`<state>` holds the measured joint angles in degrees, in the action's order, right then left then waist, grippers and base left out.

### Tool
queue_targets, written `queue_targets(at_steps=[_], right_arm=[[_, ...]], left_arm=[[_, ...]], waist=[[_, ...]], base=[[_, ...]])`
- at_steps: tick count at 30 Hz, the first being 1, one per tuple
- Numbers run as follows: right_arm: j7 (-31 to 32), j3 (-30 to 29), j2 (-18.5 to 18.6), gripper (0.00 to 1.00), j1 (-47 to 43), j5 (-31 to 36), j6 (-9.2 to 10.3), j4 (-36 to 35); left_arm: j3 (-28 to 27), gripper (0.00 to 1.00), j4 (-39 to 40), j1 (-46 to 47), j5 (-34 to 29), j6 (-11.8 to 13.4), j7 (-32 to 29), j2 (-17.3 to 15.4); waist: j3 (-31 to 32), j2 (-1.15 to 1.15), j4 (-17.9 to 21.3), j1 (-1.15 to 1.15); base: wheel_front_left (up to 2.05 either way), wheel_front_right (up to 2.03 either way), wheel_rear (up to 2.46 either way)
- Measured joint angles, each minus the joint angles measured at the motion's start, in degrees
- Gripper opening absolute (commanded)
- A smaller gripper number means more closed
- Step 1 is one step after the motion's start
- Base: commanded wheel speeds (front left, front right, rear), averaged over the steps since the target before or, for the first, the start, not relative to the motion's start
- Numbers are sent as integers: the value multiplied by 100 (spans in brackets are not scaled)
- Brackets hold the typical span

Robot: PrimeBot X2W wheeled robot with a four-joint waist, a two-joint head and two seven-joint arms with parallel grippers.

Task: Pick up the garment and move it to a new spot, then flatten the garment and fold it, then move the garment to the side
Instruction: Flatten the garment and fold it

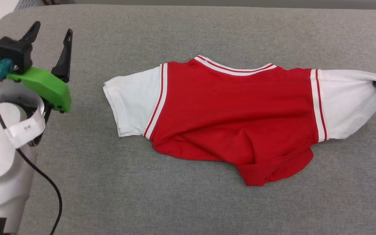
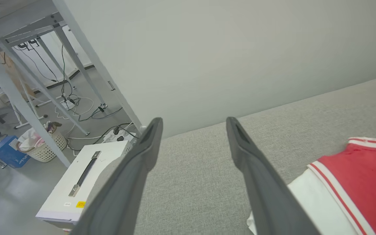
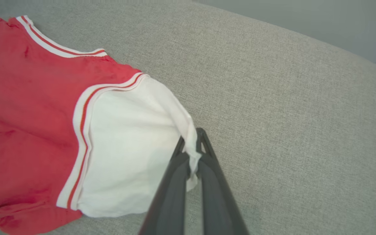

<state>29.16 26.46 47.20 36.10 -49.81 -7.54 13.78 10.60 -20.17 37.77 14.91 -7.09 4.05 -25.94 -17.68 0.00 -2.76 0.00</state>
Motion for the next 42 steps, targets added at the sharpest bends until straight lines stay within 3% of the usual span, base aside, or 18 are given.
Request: queue_targets(at_steps=[3,9,15,21,31,32,33,42], right_arm=[[-41,-86,35,0,-104,5,0,-180],[-15,-257,-9,0,-213,137,0,-469],[91,-365,-154,0,-212,246,0,-680],[186,-392,-254,0,-191,324,0,-800],[270,-368,-356,0,-170,379,0,-851],[283,-367,-357,0,-170,380,0,-849],[285,-360,-361,0,-169,381,0,-834],[-24,-286,-342,0,-88,428,0,-786]], left_arm=[[671,100,-23,454,389,-18,-771,-299],[2048,100,-60,1304,2042,-22,-2851,-876],[2892,100,-342,1892,3059,-22,-4364,-1205],[3443,100,-803,2136,3481,-22,-4941,-1218],[4083,100,-1310,2346,3778,-22,-4940,-1248],[4150,45,-1317,2360,3822,-21,-4931,-1254],[4352,0,-1334,2407,3901,-22,-4798,-1272],[4804,0,-1233,2425,3942,-24,-3333,-1310]], waist=[[-69,0,79,0],[-285,0,202,0],[-522,0,322,0],[-746,0,455,0],[-952,0,643,0],[-947,0,641,0],[-909,0,624,0],[-533,0,521,0]], base=[[0,0,0],[0,0,0],[0,0,0],[0,0,0],[0,0,0],[0,0,0],[0,0,0],[0,0,0]])
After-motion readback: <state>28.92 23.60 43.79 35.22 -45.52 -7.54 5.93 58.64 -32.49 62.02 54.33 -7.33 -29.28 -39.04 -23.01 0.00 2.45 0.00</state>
